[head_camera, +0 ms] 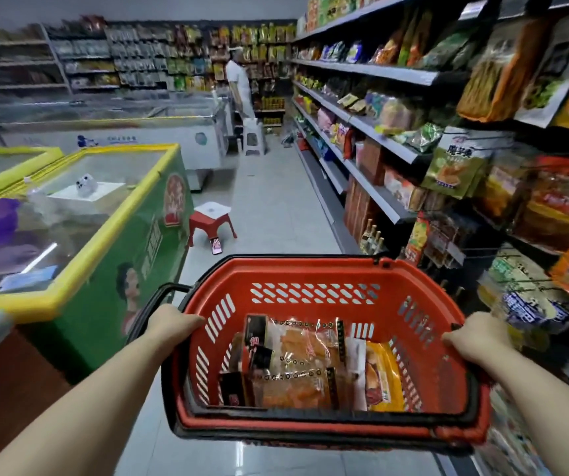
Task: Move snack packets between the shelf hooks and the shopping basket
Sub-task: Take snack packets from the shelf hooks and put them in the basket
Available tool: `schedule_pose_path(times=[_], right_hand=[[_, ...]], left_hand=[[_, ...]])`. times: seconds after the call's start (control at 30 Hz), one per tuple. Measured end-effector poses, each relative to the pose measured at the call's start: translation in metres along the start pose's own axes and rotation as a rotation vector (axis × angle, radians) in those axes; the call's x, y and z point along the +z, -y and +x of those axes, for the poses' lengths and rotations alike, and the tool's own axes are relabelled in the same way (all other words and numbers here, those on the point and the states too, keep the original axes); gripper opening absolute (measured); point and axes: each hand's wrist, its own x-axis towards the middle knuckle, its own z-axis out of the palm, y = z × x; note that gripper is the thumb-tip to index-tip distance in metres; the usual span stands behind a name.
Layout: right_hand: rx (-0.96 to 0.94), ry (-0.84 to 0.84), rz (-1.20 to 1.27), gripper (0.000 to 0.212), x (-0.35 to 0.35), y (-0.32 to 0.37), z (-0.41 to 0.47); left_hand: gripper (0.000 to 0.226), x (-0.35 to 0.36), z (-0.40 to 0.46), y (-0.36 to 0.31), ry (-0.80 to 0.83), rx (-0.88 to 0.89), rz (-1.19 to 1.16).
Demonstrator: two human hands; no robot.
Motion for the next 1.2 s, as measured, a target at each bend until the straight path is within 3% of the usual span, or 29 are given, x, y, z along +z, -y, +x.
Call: schedule_pose_path(times=[0.17,0.23,0.43,0.63,0.73,0.83,1.0,1.2], right_hand=[[0.055,0.035,0.022,0.039,0.024,0.054,0.072],[0.061,0.064,0.020,0.031,0.034,0.075,0.108],[-0.009,0.116,-0.014,0.038,0.062,0.140,0.222],[-0.010,0.127,-0.031,0.028,0.101,0.166,0.315],[0.007,0.143,-0.055,0.036,0.130,0.172,0.357],[0.024,0.158,-0.084,0.030,0.169,0.174,0.395],[0.094,0.222,-0.158,0.045,0.259,0.155,0.450],[0.079,0.276,-0.212,0.047,0.383,0.126,0.503]], left_hand=[[0.026,0.018,0.088,-0.041,-0.009,-0.007,0.060],[0.027,0.029,0.123,-0.055,-0.011,-0.018,0.071],[0.028,0.075,0.218,-0.081,-0.035,-0.122,0.044],[0.031,0.134,0.283,-0.101,-0.041,-0.209,0.031],[0.032,0.165,0.316,-0.102,-0.018,-0.243,0.038],[0.040,0.200,0.355,-0.091,0.025,-0.276,-0.006],[0.056,0.276,0.418,-0.043,0.103,-0.356,0.000],[0.042,0.371,0.477,0.023,0.151,-0.409,0.047]])
